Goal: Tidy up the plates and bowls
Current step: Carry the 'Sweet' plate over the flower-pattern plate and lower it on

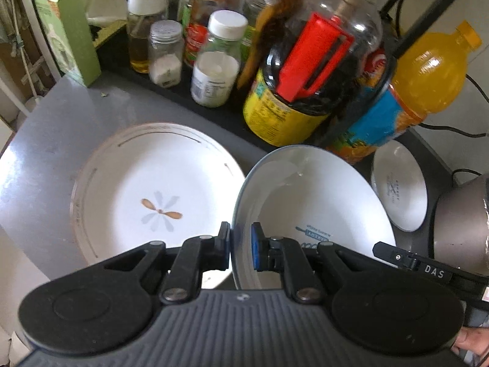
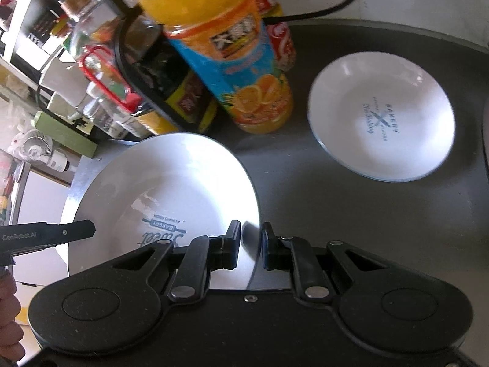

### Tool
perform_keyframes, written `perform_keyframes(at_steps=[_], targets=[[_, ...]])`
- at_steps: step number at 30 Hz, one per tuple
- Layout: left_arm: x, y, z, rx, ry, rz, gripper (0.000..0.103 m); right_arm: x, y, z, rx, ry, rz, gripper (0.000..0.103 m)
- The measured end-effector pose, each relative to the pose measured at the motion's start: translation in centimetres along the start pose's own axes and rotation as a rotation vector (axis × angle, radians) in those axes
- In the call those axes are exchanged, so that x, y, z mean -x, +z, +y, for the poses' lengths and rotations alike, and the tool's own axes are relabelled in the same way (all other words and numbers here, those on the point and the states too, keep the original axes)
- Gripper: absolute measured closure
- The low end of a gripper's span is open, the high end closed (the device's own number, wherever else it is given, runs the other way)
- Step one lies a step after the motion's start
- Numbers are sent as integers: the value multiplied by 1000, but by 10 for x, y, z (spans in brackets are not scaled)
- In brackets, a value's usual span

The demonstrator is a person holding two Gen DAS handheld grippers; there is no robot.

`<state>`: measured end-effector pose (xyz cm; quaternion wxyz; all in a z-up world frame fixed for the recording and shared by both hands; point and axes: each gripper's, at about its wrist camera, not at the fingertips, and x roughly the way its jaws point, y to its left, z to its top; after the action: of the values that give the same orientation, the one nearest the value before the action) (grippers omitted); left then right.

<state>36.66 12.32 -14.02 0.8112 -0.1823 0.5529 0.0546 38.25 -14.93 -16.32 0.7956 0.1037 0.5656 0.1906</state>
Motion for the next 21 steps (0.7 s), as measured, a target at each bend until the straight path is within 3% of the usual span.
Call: perform_keyframes(at_steps=[21], targets=[[5,9,80,45,28,7,91,-32,-6,75,35,11,0,88]])
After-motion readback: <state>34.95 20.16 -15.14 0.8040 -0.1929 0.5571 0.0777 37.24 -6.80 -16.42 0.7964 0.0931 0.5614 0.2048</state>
